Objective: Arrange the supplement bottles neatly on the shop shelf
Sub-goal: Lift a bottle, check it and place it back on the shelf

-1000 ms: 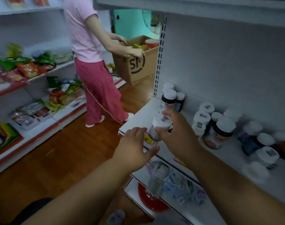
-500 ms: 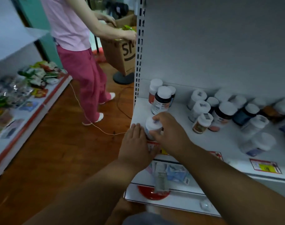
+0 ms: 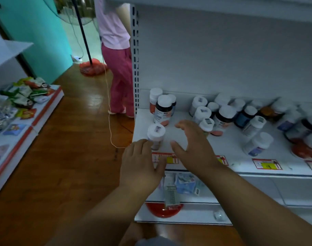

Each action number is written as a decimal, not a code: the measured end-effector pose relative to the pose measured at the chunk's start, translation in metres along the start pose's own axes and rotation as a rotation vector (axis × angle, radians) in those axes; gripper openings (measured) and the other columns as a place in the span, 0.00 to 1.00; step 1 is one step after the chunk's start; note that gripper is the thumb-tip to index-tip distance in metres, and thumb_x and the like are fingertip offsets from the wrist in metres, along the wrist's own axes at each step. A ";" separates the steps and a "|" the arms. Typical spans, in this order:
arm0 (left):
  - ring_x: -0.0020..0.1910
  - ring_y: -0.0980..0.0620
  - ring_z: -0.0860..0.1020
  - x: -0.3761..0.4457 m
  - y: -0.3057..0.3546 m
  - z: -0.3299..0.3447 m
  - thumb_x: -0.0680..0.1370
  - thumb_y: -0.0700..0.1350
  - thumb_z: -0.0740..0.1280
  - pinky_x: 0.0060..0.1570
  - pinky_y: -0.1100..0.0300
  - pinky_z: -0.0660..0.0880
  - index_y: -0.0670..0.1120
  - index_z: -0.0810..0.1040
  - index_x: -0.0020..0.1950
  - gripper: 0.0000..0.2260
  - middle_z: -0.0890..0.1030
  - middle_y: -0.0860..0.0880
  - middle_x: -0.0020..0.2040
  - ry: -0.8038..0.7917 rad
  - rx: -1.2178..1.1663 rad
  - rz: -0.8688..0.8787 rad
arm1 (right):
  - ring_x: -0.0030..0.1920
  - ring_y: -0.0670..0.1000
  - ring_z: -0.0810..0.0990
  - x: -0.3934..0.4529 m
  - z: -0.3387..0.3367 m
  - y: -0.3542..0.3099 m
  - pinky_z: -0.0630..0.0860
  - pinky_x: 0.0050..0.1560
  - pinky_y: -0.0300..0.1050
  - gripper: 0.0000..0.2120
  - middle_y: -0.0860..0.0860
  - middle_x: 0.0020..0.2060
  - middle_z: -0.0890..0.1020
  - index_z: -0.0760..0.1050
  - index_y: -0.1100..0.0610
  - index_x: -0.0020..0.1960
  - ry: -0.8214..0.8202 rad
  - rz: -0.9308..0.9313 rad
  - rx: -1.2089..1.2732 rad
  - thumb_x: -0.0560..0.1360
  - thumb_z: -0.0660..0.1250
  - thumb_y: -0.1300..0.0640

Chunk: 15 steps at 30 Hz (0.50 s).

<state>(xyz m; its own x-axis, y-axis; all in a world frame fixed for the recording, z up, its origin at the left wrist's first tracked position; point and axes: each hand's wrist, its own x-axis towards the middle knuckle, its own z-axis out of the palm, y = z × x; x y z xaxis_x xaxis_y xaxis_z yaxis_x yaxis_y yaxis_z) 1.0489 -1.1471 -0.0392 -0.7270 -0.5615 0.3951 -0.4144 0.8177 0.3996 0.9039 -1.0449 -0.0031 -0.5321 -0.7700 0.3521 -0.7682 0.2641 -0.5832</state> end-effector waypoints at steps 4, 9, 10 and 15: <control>0.55 0.43 0.77 -0.001 0.050 0.006 0.73 0.52 0.65 0.59 0.51 0.70 0.42 0.79 0.57 0.18 0.80 0.44 0.54 0.048 -0.043 0.193 | 0.55 0.37 0.68 -0.044 -0.057 0.024 0.63 0.54 0.24 0.20 0.37 0.55 0.67 0.68 0.48 0.66 0.140 0.123 0.012 0.75 0.69 0.52; 0.52 0.45 0.77 -0.017 0.178 0.048 0.70 0.47 0.68 0.56 0.53 0.69 0.44 0.79 0.56 0.16 0.80 0.46 0.54 -0.067 -0.209 0.387 | 0.55 0.42 0.73 -0.132 -0.166 0.076 0.70 0.54 0.36 0.20 0.43 0.56 0.72 0.69 0.48 0.66 0.291 0.266 -0.066 0.75 0.69 0.51; 0.53 0.45 0.77 -0.023 0.208 0.058 0.71 0.47 0.67 0.55 0.53 0.70 0.44 0.79 0.56 0.16 0.80 0.46 0.54 -0.091 -0.250 0.416 | 0.56 0.43 0.73 -0.153 -0.187 0.088 0.71 0.56 0.39 0.20 0.43 0.56 0.72 0.70 0.49 0.66 0.305 0.283 -0.086 0.75 0.69 0.51; 0.58 0.48 0.74 -0.063 0.370 0.114 0.72 0.50 0.67 0.60 0.53 0.67 0.47 0.77 0.60 0.18 0.78 0.49 0.57 -0.220 -0.342 0.507 | 0.56 0.42 0.73 -0.254 -0.295 0.147 0.72 0.56 0.38 0.19 0.43 0.56 0.73 0.71 0.49 0.65 0.363 0.381 -0.144 0.75 0.69 0.51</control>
<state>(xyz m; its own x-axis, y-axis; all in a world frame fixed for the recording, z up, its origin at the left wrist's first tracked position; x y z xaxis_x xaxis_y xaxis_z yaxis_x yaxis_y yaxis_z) 0.8791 -0.7953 -0.0104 -0.8968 -0.0479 0.4398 0.1811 0.8673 0.4636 0.8207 -0.6393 0.0382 -0.8517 -0.3608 0.3800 -0.5240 0.5818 -0.6220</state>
